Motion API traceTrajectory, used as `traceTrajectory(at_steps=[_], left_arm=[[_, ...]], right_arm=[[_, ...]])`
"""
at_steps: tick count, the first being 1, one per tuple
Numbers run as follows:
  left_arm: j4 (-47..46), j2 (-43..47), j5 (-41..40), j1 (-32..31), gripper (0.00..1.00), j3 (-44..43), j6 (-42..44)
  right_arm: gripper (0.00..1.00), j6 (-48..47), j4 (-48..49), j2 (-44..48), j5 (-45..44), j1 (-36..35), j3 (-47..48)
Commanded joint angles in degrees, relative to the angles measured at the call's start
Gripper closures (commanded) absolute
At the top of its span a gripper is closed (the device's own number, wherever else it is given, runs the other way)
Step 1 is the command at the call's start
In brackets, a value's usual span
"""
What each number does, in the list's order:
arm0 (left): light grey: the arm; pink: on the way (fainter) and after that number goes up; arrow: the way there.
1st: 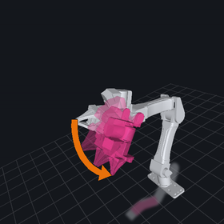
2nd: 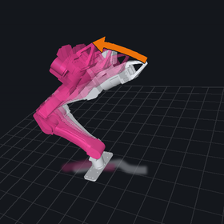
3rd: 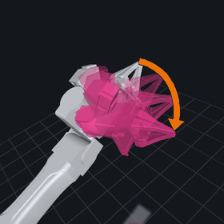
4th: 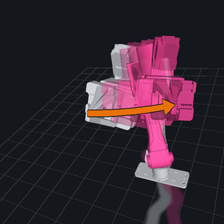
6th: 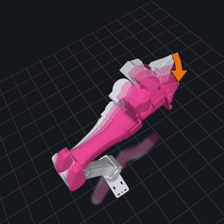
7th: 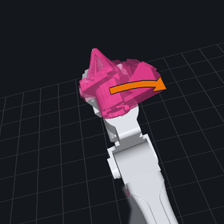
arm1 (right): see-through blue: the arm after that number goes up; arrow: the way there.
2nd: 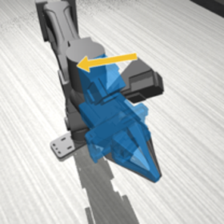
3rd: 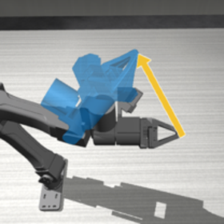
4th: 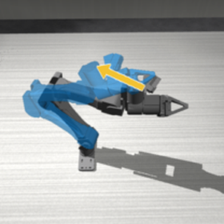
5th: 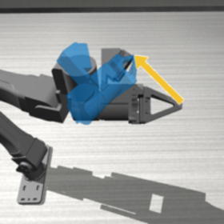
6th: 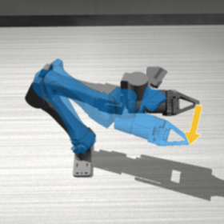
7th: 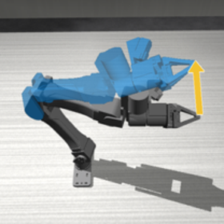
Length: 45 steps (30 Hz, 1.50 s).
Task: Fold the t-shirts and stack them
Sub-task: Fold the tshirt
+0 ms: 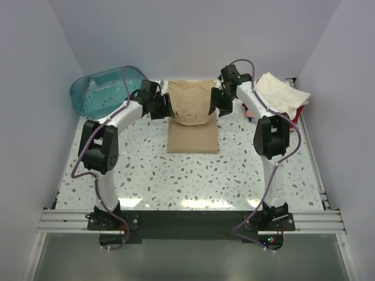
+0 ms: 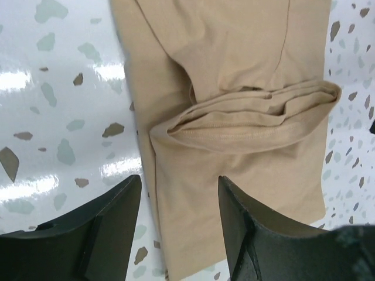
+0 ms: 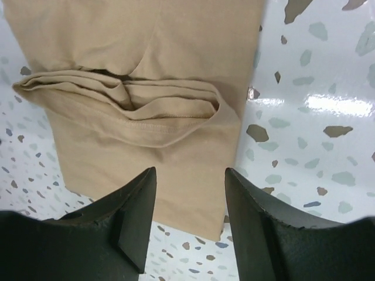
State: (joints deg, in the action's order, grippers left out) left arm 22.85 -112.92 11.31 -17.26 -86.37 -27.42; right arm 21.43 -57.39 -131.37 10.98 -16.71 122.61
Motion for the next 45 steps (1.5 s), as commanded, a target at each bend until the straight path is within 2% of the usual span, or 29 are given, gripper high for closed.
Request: traceTrajectory(at_steps=[1,5,12,17,21,24,30,40,45], left_arm=[[-3.16,4.10,2.48,0.12,0.41,4.27,0.79],[-5.62,7.27,4.42,0.21,0.41,11.20,1.67],[-4.22,7.72,6.45,-0.85,0.41,16.93,2.72],[-2.02,6.32,6.88,-0.94,0.42,17.55,4.13],[-0.36,3.69,7.59,-1.03,0.51,16.94,5.27],[2.19,2.18,5.92,-1.03,0.53,16.41,6.41],[3.25,1.83,5.48,-1.03,0.53,15.97,7.73],[5.27,2.36,3.81,-1.03,0.53,15.79,10.02],[5.71,3.50,3.10,-1.03,0.52,16.32,10.90]], right_arm=[[0.47,1.07,4.82,6.12,3.77,-0.34,-4.99],[0.50,1.24,7.37,9.29,4.92,-1.39,-13.16],[0.51,1.94,9.75,7.89,5.98,-5.87,-15.12],[0.51,2.82,10.19,4.55,6.24,-7.90,-12.48],[0.53,3.53,8.09,1.39,4.93,-8.69,-9.41],[0.54,3.53,7.73,-0.20,4.23,-8.69,-8.35],[0.55,4.14,8.25,-3.18,2.82,-8.78,-5.98],[0.51,7.13,8.51,-11.09,-5.61,-8.51,11.23],[0.49,9.24,13.61,-9.96,-6.15,-7.29,13.01]])
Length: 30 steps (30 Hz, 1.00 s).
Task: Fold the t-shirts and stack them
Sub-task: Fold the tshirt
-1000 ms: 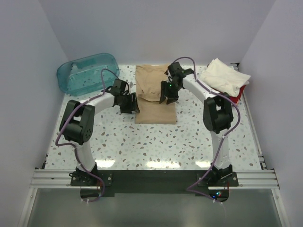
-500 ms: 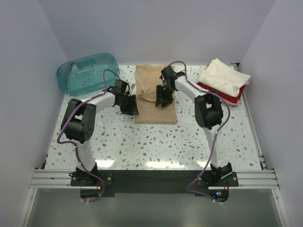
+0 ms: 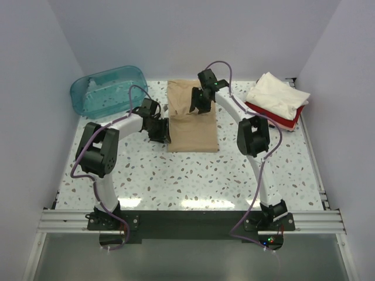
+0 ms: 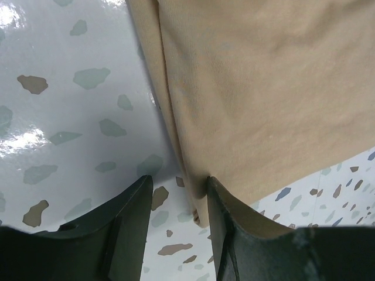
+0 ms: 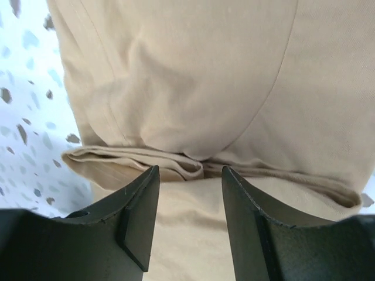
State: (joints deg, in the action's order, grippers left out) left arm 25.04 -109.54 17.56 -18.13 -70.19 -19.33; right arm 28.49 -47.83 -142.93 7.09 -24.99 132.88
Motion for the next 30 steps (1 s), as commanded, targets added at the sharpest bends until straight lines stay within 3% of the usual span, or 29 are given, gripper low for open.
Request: traceTrajectory(at_steps=[1,9,21,30], left_arm=[[3.53,0.29,-3.41,-0.15,0.52,0.23,2.72],[3.79,3.27,-2.98,-0.15,0.50,0.32,2.37],[-1.39,9.60,3.09,-0.15,0.48,3.65,-0.88],[-4.21,12.24,4.41,-0.15,0.48,8.23,-3.34]], right_arm=[[0.49,2.27,4.93,2.82,-2.08,1.17,1.95],[0.47,-0.63,8.55,12.84,-1.38,1.44,-8.85],[0.46,-2.21,11.97,34.02,-1.03,1.44,-43.11],[0.48,-0.72,12.33,38.52,3.10,1.18,-56.93]])
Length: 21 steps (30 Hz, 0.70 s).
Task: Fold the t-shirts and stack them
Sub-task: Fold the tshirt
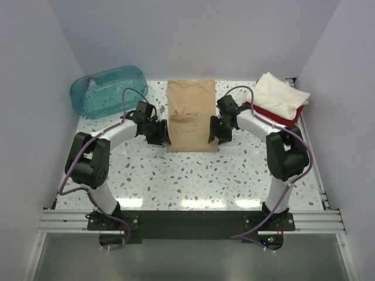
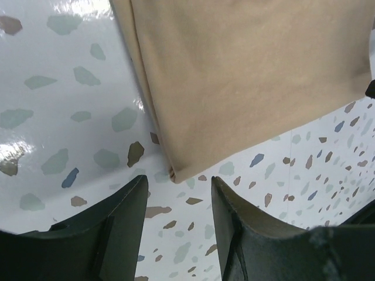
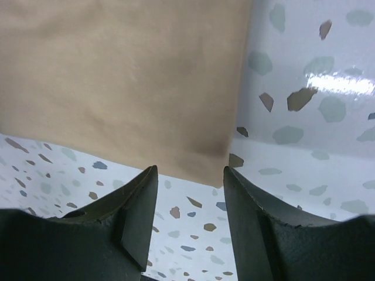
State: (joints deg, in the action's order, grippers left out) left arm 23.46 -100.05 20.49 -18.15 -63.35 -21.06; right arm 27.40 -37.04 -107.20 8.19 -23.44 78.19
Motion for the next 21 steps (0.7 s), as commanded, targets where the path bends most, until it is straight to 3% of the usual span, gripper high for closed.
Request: traceTrajectory(at_steps=[1,21], left_arm=[[-2.81,3.28,1.39,-0.13,0.48,1.74,-1.70],[-4.57,5.65,-0.10,-0.13,0.48,5.78,-4.25]], right_arm=[[0.48,0.46,1.27,2.70,2.01,-0.38,-2.60],[0.62,0.38,-2.87,0.59,-0.36,-0.38,-5.94]])
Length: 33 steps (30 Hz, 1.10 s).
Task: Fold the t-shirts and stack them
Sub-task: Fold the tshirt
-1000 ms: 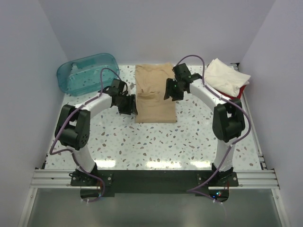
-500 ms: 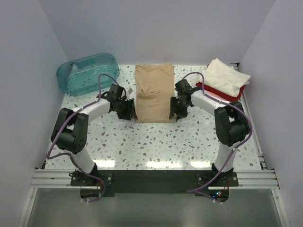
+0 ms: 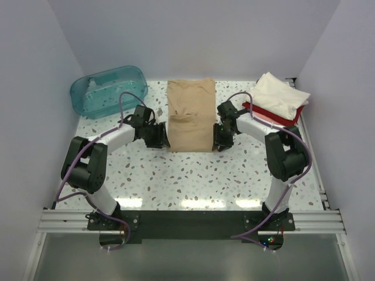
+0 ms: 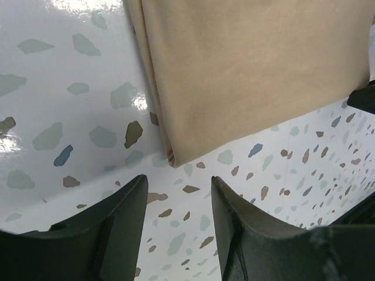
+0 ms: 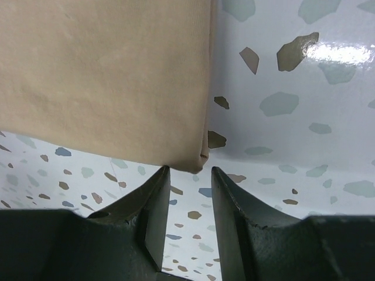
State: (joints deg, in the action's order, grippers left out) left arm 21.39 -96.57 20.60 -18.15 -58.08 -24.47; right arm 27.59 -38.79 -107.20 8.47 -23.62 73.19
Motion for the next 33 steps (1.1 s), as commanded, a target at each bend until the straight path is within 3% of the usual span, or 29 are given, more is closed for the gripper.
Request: traceTrajectory(at_steps=[1,20,33], left_arm=[[-2.58,2.18,-0.21,-0.13,0.48,0.69,-0.84],[-3.63,0.60,-0.39,-0.13,0.48,0.52,-1.55],[-5.04,-5.90,0.85,-0.13,0.50,-1.06,-1.02]], right_arm=[[0.62,0.18,-0.42,0.41,-0.30,-0.29,-1.12],[0.66,-0.87,2.84,-1.70,1.46,-0.20,-1.30],[0.86,-2.54,2.31,-4.77,2.25,-0.20,0.73]])
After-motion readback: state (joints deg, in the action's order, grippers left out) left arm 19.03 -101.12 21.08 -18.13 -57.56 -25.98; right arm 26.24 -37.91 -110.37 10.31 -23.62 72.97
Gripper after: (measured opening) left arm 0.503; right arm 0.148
